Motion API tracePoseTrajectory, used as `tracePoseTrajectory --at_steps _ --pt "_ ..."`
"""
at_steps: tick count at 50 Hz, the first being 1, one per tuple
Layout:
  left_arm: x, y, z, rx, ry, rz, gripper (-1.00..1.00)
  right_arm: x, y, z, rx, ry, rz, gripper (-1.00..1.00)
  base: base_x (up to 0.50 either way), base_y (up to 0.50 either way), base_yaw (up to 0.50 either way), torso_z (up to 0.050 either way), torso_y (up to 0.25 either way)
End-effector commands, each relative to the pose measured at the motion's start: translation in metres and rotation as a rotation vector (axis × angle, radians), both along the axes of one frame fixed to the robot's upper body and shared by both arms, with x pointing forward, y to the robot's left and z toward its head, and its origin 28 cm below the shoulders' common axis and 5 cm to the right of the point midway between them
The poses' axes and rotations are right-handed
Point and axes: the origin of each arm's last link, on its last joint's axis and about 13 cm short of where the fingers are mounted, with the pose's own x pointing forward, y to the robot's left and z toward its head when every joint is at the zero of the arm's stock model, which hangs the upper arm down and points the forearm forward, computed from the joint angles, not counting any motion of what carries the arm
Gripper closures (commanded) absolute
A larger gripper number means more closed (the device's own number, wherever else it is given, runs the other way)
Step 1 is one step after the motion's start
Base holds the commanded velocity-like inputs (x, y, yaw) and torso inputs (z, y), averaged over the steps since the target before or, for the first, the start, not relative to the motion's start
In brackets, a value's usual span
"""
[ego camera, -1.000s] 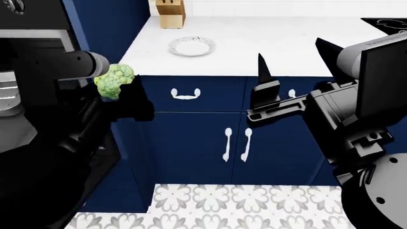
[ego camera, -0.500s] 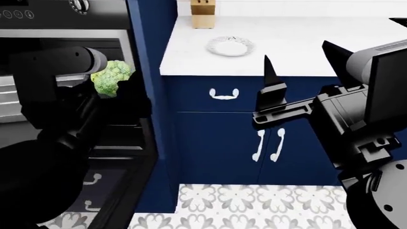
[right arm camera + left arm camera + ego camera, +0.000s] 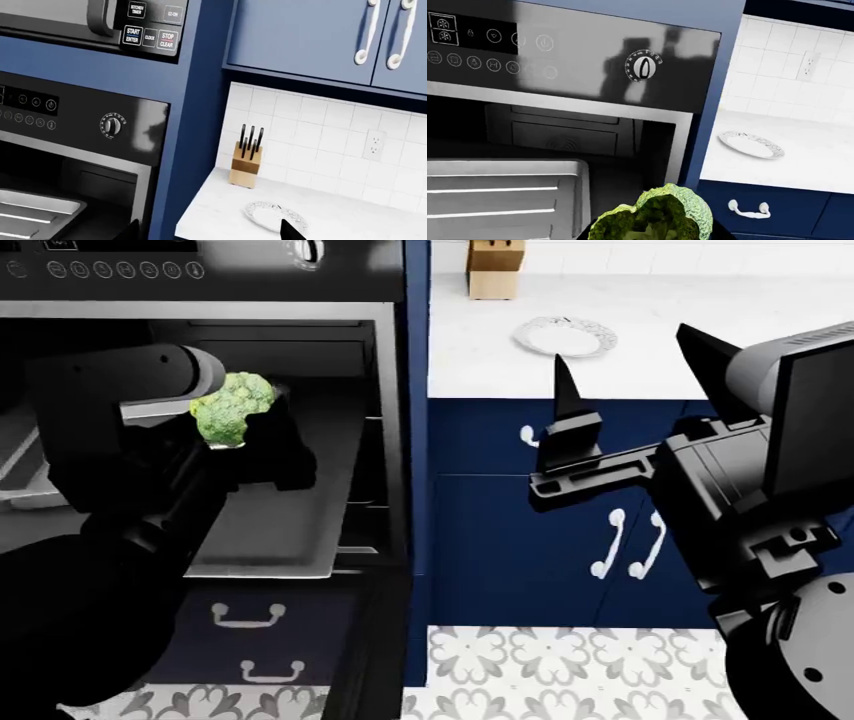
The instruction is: Place the broccoli on the top rack of the oven.
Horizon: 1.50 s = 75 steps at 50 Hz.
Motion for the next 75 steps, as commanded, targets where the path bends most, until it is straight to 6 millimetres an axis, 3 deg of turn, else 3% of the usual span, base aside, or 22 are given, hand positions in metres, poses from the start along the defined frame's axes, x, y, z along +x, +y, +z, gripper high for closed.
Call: tracePoseTrajectory --at_steps 1,44,50,75 --pt "0.0011 0.0008 -0.0011 -0.004 0.001 0.013 1.0 -0.0007 -0.0012 -0.0004 0.001 -0.003 -0.004 -1.0 -0.01 0.5 0.0 0.0 0.0" --pt "0.0072 -0.0002 -0.0061 -0.003 0.02 0.0 1.0 0.0042 -0.0039 -0.0049 0.031 0.02 -0.014 -1.0 -0.01 0.49 0.0 0.0 0.0" --pt "0.0073 -0.0003 -0.0067 -0.003 0.021 0.001 1.0 0.0037 -0.0059 -0.0054 0.113 0.04 -0.013 -1.0 0.0 0.02 0.0 0.0 0.0" --pt "0.0104 -0.0035 -0.0099 0.008 0.052 -0.016 1.0 0.0019 -0.0057 -0.009 0.079 0.038 -0.013 -1.0 0.21 0.01 0.0 0.0 0.001"
